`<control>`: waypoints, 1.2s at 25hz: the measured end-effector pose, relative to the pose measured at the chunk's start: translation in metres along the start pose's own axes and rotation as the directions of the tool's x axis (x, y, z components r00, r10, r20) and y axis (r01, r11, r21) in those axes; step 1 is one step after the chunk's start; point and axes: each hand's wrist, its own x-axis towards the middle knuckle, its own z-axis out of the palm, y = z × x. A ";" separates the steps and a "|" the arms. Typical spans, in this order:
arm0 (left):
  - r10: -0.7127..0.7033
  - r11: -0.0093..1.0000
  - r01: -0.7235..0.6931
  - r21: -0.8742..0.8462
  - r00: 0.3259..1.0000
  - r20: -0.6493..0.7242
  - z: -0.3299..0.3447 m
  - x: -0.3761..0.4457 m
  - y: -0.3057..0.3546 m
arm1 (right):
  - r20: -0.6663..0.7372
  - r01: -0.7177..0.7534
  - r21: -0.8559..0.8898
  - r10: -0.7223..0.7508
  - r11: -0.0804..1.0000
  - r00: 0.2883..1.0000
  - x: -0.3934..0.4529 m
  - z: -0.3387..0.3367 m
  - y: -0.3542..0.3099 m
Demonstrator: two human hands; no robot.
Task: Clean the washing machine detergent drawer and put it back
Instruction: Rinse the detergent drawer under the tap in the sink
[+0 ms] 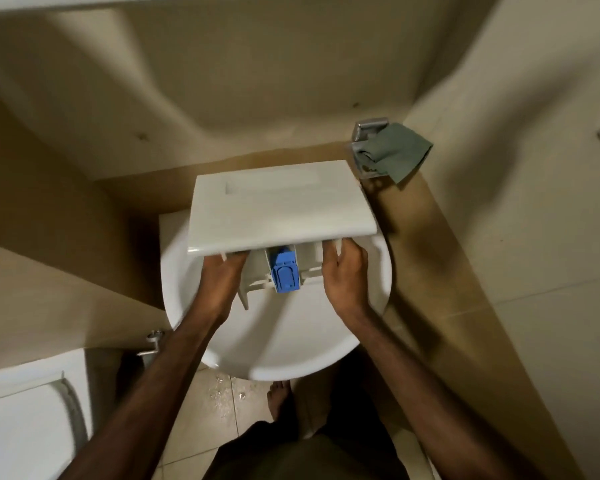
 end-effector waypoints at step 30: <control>-0.092 0.994 0.095 0.052 0.994 -0.050 -0.005 0.005 -0.002 | 0.210 -0.117 -0.084 0.132 0.990 0.969 0.005 -0.004 0.004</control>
